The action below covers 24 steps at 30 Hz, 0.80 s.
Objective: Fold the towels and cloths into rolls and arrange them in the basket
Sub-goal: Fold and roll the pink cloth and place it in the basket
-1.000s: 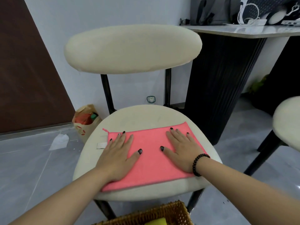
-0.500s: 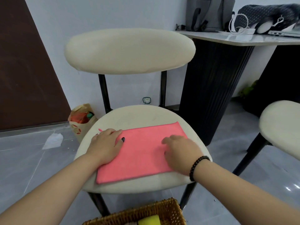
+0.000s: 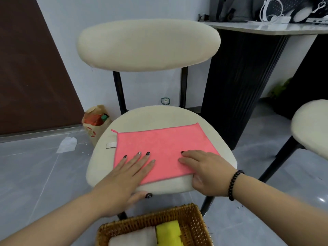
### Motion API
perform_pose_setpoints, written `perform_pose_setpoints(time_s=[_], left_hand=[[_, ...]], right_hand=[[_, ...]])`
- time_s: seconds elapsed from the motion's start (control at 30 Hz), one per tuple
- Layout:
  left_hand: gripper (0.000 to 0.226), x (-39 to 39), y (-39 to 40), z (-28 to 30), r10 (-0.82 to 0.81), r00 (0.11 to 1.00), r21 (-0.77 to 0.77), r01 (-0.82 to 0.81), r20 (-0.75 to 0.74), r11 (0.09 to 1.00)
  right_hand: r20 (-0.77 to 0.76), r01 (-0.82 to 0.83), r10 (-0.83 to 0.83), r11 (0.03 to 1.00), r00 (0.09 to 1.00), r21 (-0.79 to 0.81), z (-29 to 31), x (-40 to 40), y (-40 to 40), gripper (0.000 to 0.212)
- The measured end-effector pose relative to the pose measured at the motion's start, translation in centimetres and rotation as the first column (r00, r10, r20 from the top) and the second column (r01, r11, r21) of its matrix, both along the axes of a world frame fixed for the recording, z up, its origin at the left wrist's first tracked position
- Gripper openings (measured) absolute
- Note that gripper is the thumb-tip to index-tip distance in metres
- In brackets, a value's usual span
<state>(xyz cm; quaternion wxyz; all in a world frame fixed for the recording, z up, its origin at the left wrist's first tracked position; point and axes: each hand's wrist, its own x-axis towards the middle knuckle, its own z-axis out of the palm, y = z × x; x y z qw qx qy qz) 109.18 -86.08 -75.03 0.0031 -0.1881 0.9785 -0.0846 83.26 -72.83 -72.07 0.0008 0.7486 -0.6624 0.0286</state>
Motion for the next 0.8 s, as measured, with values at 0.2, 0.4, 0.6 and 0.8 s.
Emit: perform_pose_setpoints(time_s=[0.2,0.4,0.6,0.8], left_hand=[[0.063,0.2,0.1,0.1,-0.043,0.994,-0.024,0.041,-0.101,0.999],[0.067,2.0,0.9,0.4,0.004,0.964,0.014,0.0,-0.264,1.0],[0.046,3.9,3.2,0.4,0.226,0.906,0.302,-0.117,-0.358,0.946],[0.009,4.6,4.3,2.8,0.455,0.745,0.533,-0.158,-0.488,0.831]], right_hand=[[-0.011,0.041,-0.043,0.993,0.999,-0.112,-1.2,0.0,0.6,0.064],[-0.005,0.166,-0.165,0.986,0.986,0.036,0.1,0.3,2.1,0.055],[0.013,0.251,-0.251,0.968,0.968,0.024,1.4,1.6,4.0,0.033],[0.395,0.363,-0.31,0.929,0.865,-0.065,3.1,1.7,5.2,0.012]])
